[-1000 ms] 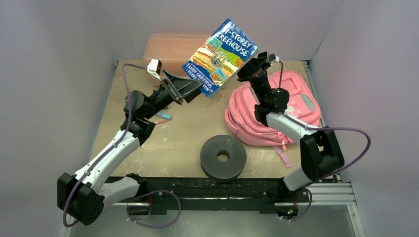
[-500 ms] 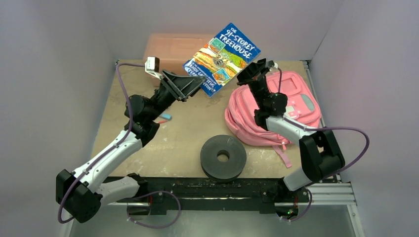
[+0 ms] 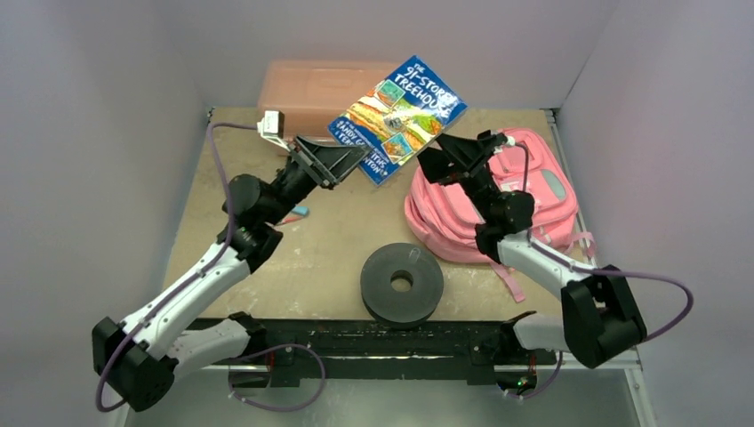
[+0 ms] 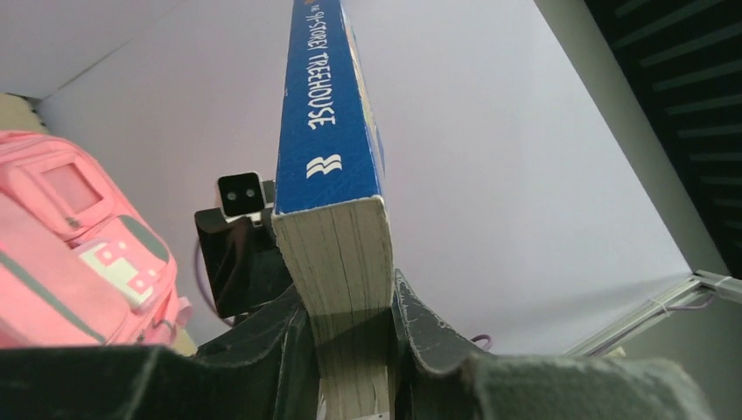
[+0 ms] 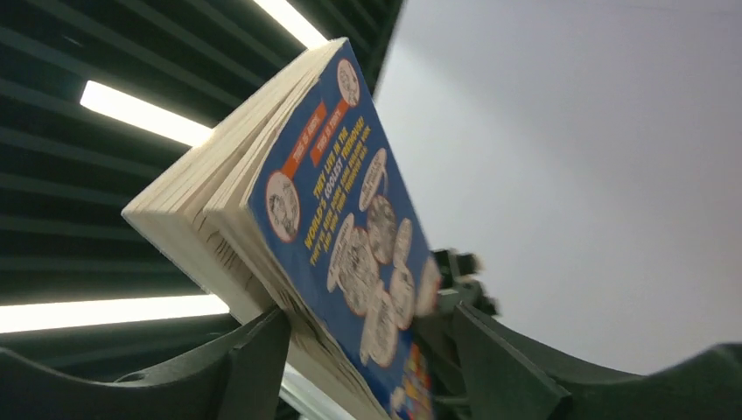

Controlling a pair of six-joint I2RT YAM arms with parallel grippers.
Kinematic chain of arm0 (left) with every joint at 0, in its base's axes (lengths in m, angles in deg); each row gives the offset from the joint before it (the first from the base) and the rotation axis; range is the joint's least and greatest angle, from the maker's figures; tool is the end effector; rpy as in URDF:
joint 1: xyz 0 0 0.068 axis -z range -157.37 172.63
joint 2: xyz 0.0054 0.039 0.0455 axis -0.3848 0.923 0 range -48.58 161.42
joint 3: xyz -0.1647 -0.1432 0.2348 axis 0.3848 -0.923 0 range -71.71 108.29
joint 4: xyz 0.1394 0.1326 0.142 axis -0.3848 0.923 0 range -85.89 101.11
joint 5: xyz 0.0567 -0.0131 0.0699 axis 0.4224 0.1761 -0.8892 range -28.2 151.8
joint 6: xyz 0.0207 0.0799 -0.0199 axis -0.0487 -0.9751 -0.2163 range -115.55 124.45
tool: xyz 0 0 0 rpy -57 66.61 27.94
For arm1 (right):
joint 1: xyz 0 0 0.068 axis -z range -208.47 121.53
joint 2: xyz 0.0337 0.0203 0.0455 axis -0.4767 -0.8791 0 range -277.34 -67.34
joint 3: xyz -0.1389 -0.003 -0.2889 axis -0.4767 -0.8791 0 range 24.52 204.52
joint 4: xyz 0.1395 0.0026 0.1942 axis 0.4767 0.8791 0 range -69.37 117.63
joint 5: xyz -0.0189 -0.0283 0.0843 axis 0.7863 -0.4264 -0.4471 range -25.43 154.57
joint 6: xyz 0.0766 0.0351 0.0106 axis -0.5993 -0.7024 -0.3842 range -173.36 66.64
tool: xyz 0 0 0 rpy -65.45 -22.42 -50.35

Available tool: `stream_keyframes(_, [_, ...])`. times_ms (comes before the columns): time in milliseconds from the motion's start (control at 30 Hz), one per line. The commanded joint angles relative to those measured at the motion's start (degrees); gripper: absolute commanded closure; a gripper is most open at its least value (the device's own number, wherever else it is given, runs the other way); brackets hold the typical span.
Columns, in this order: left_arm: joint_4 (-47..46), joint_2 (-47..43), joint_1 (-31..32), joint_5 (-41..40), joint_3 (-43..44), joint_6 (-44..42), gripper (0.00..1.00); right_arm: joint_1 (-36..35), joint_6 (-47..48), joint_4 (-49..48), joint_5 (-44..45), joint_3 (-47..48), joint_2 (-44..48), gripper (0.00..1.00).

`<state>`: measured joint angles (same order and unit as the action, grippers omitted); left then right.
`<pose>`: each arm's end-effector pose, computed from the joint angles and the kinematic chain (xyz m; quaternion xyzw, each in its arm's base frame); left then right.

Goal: Pack the student bag
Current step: Pick up the book from the center of the board, then place the book in the student bag.

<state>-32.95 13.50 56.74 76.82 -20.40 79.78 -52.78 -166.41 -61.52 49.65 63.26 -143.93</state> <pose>0.1819 -0.1465 0.4725 -0.0802 0.5289 -0.7272 0.4301 0.2321 0.1258 0.4318 0.1838 0.3589 0.8695 0.2853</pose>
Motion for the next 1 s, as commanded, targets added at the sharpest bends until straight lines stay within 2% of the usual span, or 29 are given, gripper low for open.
stream_keyframes(0, [20.9, -13.4, -0.6, -11.2, 0.9, -12.1, 1.00, 1.0, 22.6, 18.0, -12.3, -2.4, 10.7, 0.20])
stream_keyframes(67, [33.2, -18.4, -0.8, -14.5, 3.4, -16.4, 1.00, 1.0, 40.2, 44.8, -11.2, 0.6, 15.9, 0.12])
stream_keyframes(133, [48.9, -21.8, -0.9, -19.5, 8.0, -21.7, 1.00, 0.6, 57.9, 66.3, -4.2, 7.2, 19.4, 0.07])
stream_keyframes(233, [68.5, -25.4, -0.8, -28.0, 14.0, -27.3, 1.00, 0.5, 74.5, 82.0, 5.7, 11.2, 20.4, 0.04])
stream_keyframes(400, [85.7, -28.5, -0.8, -35.4, 17.5, -32.1, 1.00, 0.3, 92.2, 98.0, 12.4, 19.3, 10.3, 0.05])
stream_keyframes(500, [89.9, -29.1, -0.8, -34.7, 16.8, -31.9, 1.00, -1.8, 98.7, 105.8, 18.9, 24.9, 3.9, 0.11])
stream_keyframes(600, [88.1, -29.8, -0.8, -31.8, 13.7, -31.4, 1.00, -7.1, 103.1, 107.3, 28.8, 26.9, 0.6, 0.12])
stream_keyframes(800, [86.7, -25.7, -0.9, -23.7, 14.5, -31.9, 1.00, -14.7, 103.9, 115.9, 43.3, 33.4, -9.6, 0.19])
stream_keyframes(967, [84.5, -22.8, -0.8, -18.3, 14.9, -31.8, 1.00, -15.6, 104.2, 119.1, 49.8, 33.9, -12.8, 0.22])
